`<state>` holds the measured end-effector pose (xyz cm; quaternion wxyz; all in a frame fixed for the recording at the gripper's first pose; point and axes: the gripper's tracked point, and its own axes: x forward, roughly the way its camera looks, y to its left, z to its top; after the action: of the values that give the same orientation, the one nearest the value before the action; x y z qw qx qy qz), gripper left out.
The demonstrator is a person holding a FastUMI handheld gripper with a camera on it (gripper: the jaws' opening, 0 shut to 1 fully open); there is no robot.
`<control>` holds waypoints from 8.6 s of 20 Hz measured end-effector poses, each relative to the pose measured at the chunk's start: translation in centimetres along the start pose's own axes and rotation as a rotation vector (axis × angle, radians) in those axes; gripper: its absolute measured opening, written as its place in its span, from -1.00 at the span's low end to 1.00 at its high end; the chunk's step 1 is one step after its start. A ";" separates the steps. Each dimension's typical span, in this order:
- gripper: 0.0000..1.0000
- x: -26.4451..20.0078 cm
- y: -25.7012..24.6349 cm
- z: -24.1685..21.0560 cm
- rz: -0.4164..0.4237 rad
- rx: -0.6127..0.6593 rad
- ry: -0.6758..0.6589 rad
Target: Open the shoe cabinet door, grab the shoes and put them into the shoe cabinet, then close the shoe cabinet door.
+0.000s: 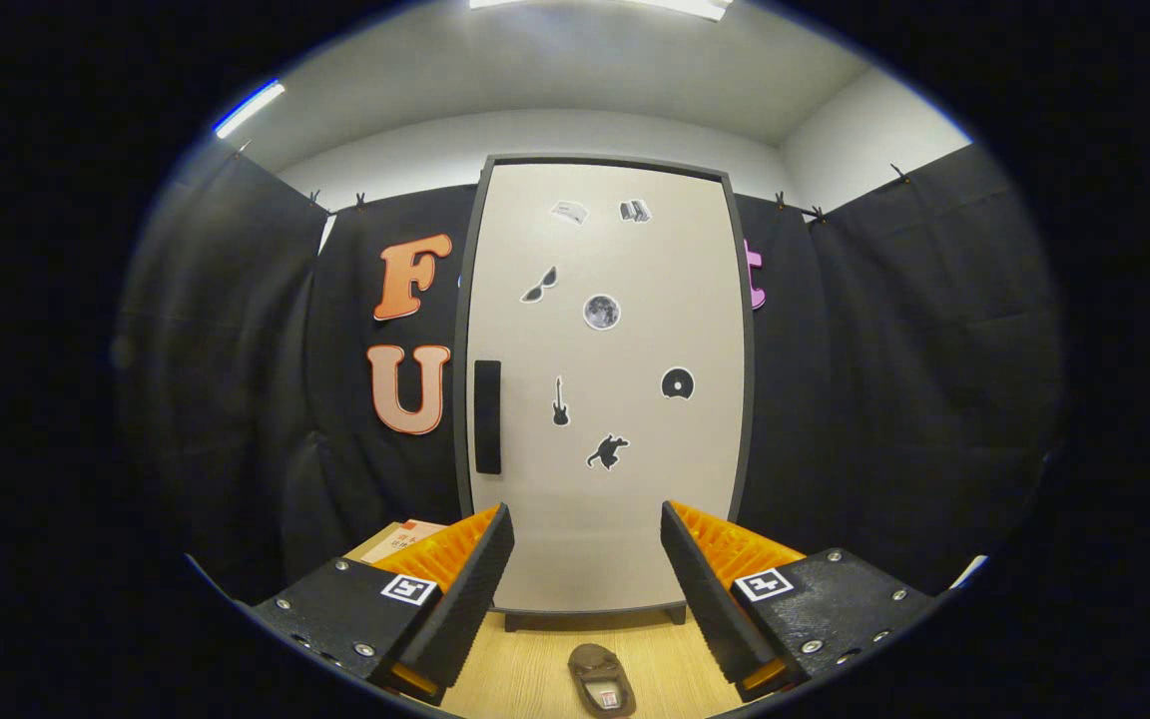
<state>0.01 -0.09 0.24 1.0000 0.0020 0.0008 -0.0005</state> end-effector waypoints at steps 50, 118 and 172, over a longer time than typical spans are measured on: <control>-0.37 21.0 12.2 1.1 0.160 0.036 0.036; -0.58 8.7 -14.5 -0.4 0.039 0.167 0.049; -0.52 15.1 14.9 -41.6 0.168 0.188 0.682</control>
<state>15.08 15.01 -41.34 0.9342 0.0939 0.3343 0.0821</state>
